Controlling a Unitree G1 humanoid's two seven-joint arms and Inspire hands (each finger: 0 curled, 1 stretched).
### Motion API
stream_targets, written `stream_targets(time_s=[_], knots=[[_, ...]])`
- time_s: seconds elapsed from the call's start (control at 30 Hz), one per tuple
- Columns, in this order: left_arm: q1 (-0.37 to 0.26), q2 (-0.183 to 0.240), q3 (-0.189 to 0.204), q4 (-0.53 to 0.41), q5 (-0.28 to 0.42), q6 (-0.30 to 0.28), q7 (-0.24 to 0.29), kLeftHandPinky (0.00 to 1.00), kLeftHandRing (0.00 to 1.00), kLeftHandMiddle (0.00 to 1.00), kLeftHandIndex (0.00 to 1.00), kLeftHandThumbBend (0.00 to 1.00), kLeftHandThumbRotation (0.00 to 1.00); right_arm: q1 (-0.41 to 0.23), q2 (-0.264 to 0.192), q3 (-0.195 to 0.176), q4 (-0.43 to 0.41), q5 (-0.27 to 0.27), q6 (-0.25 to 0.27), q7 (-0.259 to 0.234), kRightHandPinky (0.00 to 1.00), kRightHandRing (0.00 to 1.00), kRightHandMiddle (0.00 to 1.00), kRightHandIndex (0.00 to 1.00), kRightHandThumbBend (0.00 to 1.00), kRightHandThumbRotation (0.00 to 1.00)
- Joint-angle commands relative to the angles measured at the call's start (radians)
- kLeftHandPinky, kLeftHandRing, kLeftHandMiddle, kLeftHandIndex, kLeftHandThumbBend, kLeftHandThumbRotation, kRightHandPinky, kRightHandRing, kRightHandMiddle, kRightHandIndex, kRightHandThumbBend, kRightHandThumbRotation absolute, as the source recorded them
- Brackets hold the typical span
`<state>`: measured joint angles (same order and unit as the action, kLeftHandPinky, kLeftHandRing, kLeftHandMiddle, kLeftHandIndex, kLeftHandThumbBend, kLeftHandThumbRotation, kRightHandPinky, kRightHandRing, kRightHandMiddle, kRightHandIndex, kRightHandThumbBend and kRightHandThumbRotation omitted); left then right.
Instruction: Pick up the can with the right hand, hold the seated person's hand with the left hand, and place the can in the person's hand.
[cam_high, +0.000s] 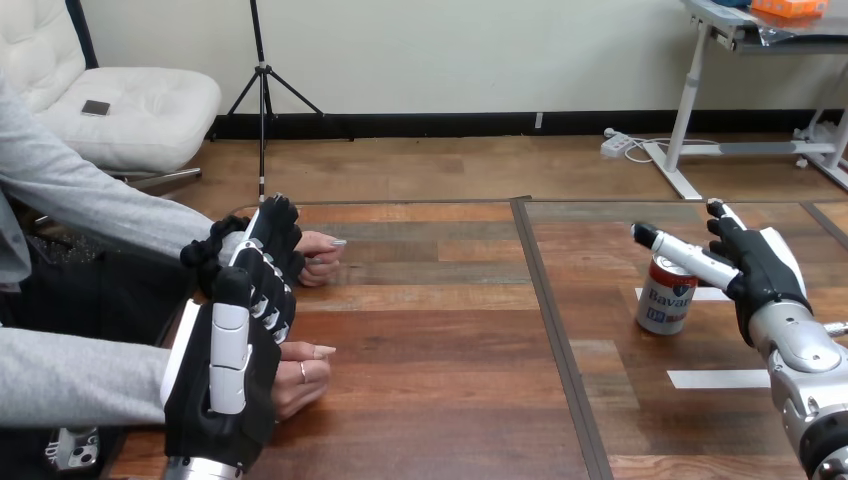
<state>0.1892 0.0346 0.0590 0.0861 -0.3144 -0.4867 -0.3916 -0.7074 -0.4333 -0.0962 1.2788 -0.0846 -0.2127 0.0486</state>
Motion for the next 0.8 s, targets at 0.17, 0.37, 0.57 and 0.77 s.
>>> stream_targets(time_s=[0.17,0.37,0.57,0.77], knots=[[-0.054,-0.003,0.015,0.005,-0.023,-0.024,-0.01,1.0,1.0,0.97,0.94,0.76,0.97,-0.018,0.002,0.009,0.002,-0.015,0.004,-0.013,1.0,1.0,1.0,1.0,1.0,0.46],[-0.05,-0.004,0.015,-0.002,-0.02,-0.02,-0.004,1.0,0.99,0.97,0.94,0.75,0.97,-0.014,0.003,0.011,0.0,-0.019,0.003,-0.008,1.0,1.0,1.0,1.0,1.0,0.44],[-0.047,-0.003,0.015,-0.009,-0.013,-0.016,0.003,1.0,1.0,0.97,0.94,0.75,0.97,-0.01,0.001,0.023,0.001,-0.034,0.004,-0.015,1.0,1.0,1.0,1.0,1.0,0.46],[-0.052,-0.002,0.017,0.0,-0.021,-0.024,-0.004,1.0,1.0,0.97,0.94,0.75,0.98,-0.006,0.001,0.024,0.001,-0.042,0.005,-0.013,1.0,1.0,1.0,1.0,1.0,0.47]])
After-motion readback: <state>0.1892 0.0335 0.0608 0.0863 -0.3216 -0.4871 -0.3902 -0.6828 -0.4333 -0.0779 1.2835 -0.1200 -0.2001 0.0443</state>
